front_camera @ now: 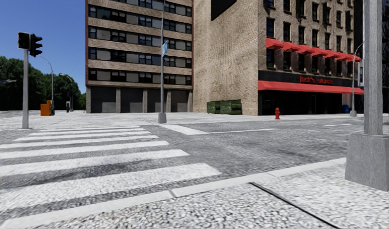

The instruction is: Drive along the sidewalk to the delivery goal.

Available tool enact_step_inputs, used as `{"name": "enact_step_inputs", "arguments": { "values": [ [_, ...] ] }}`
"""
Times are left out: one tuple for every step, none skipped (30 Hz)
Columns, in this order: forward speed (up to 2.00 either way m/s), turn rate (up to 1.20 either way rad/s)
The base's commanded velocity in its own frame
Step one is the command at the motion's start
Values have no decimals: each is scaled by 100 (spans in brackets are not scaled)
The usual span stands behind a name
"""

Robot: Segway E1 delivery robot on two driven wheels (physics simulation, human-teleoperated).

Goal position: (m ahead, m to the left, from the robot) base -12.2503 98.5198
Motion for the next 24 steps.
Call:
{"name": "enact_step_inputs", "arguments": {
  "values": [
    [150,68],
    [150,68],
    [150,68],
    [150,68],
    [150,68],
    [150,68],
    [150,68],
    [150,68],
    [150,68],
    [150,68],
    [150,68],
    [150,68],
    [149,68],
    [149,68],
    [149,68],
    [147,68],
    [146,68],
    [145,68],
    [145,68],
    [144,68],
    [140,57],
    [137,0],
    [137,0],
    [130,0]
  ]
}}
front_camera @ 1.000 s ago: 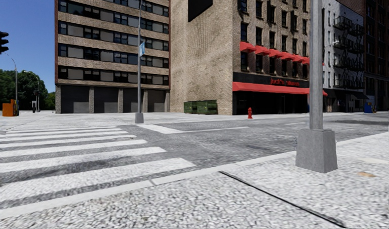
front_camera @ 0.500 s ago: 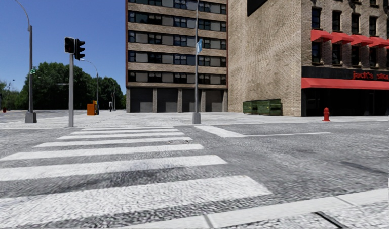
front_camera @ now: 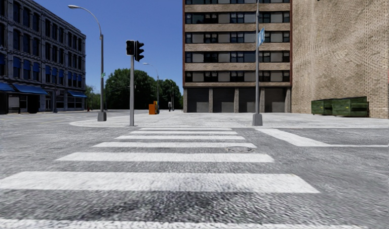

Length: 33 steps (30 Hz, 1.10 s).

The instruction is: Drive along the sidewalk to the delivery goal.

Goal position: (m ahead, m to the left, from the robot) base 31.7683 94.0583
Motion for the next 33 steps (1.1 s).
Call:
{"name": "enact_step_inputs", "arguments": {
  "values": [
    [125,0],
    [119,0],
    [119,0],
    [115,0],
    [114,0],
    [114,0],
    [114,0],
    [114,0],
    [113,0],
    [113,0],
    [113,0],
    [113,0],
    [113,0],
    [113,0],
    [113,0],
    [113,0],
    [113,0],
    [116,0],
    [123,0],
    [127,0],
    [127,0],
    [129,0],
    [130,0],
    [130,0],
    [130,0],
    [130,0],
    [130,0],
    [130,0],
    [130,0],
    [130,0],
    [130,0],
    [130,0],
    [195,0]
  ]
}}
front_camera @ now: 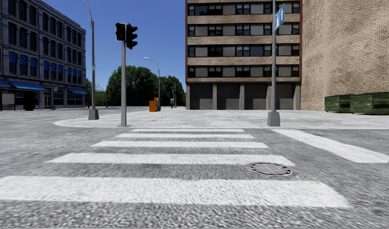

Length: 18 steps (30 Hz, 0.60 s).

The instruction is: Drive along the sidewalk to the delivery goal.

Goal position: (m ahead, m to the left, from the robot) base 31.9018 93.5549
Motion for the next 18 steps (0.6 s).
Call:
{"name": "enact_step_inputs", "arguments": {
  "values": [
    [195,0],
    [200,0],
    [200,0],
    [200,0],
    [200,0],
    [200,0],
    [200,0],
    [200,0],
    [200,0],
    [200,0],
    [200,0],
    [200,0],
    [200,0],
    [200,10],
    [200,10],
    [200,18],
    [200,20],
    [200,23]
  ]
}}
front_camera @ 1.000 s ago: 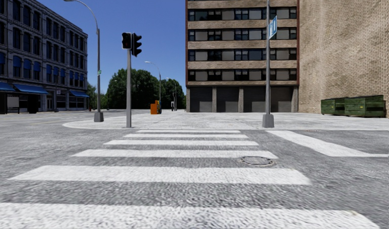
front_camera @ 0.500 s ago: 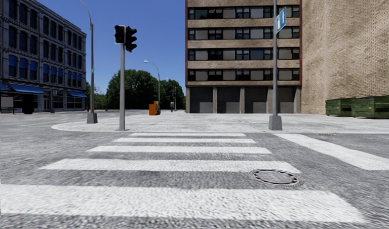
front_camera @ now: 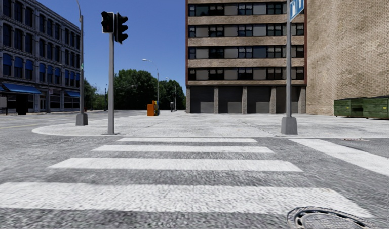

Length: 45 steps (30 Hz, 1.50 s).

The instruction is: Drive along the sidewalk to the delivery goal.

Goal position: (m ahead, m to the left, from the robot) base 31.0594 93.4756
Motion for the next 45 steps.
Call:
{"name": "enact_step_inputs", "arguments": {
  "values": [
    [200,23],
    [200,24],
    [200,27],
    [200,27],
    [200,29],
    [200,29],
    [200,31],
    [200,32],
    [200,32],
    [200,32],
    [200,33],
    [200,33],
    [200,33],
    [200,34],
    [200,34],
    [200,34],
    [200,34],
    [200,34],
    [200,34],
    [200,34],
    [200,34],
    [200,32],
    [200,22],
    [200,22],
    [200,0],
    [200,0],
    [200,0],
    [200,0],
    [200,0],
    [200,0],
    [200,0],
    [200,0],
    [200,0],
    [200,0],
    [200,0],
    [200,0],
    [200,0],
    [200,0],
    [200,0],
    [200,0],
    [200,0],
    [200,0],
    [200,0],
    [200,0],
    [200,0]
  ]
}}
